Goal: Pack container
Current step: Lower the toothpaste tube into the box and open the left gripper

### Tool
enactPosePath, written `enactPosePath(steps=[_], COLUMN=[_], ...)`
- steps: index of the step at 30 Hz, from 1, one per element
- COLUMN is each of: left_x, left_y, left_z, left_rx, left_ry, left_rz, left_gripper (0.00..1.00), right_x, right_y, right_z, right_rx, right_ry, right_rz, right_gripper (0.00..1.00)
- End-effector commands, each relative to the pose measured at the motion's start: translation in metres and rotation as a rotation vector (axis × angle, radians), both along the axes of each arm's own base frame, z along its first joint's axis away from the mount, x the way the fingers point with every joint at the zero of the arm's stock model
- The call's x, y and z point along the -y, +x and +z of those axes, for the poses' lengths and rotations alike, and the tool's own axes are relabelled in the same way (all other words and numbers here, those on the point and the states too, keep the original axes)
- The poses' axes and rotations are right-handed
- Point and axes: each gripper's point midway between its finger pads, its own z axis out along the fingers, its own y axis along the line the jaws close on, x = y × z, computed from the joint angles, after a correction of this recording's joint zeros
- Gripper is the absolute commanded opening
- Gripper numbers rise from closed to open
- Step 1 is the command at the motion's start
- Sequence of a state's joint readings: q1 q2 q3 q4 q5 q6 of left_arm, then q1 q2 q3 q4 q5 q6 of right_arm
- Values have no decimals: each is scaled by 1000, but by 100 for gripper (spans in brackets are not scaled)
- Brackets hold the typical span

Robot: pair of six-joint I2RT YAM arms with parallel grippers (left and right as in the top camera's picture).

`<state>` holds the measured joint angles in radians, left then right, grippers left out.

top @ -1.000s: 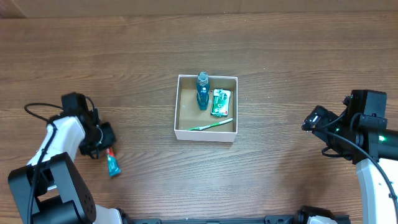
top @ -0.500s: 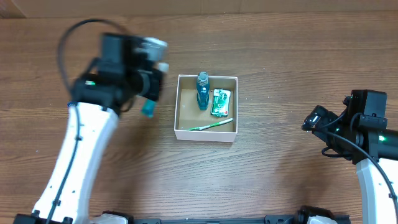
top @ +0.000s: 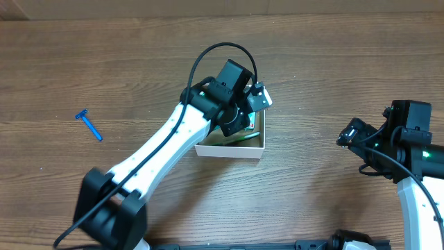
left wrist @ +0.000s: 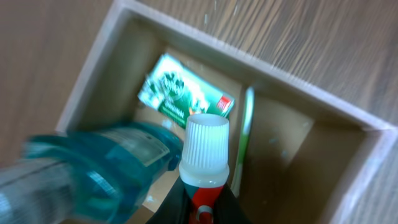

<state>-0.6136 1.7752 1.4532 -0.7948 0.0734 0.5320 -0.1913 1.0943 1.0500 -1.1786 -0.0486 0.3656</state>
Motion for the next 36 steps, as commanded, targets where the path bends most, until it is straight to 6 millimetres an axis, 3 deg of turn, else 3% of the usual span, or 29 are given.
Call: enactPosePath(steps=[1,3,8,10,12,14,18,19,20,22,24,26,29,33,36], left_x=[-4,-5,-2,0,1,1,-2,-19,-41,-84,-126,-198,-280,-345,-391], left_y=[5,4,2,3,6,8,6,8,11,15,19,27,30,24,12], left_z=[-19,-28,-28,-22,-10,14,91,122,140,158,161,148,113,59,4], left_rx=[-31,-54,-59,-39,2,41,138,199,236,264,242,172,38,-140,-288], left_ry=[42,56,53,58,61,39,-71,-92,-100,-108,-118,-120,-174,-253,-231], left_rz=[-1,-1,3,2,7,13,82,163,266,458,622,912,1244,1521,1692], left_gripper=[4,8,47,55,56,54,57,63,73,85,95,100,100,100,100], right_x=[0,0,0,0,0,0,1,1,1,1,1,1,1,1,1], right_y=[0,0,0,0,0,0,1,2,2,2,2,2,2,2,2], right_z=[1,1,1,1,1,1,2,2,2,2,2,2,2,2,2], right_rx=[8,8,8,8,8,8,12,12,13,15,15,15,15,15,15], right_ry=[0,0,0,1,0,1,-2,-5,-5,-5,-5,-5,-5,-5,-5], right_rz=[4,4,4,4,4,4,8,14,14,14,14,14,14,15,14], right_gripper=[100,100,100,100,100,100,100,100,100,100,100,100,100,100,100])
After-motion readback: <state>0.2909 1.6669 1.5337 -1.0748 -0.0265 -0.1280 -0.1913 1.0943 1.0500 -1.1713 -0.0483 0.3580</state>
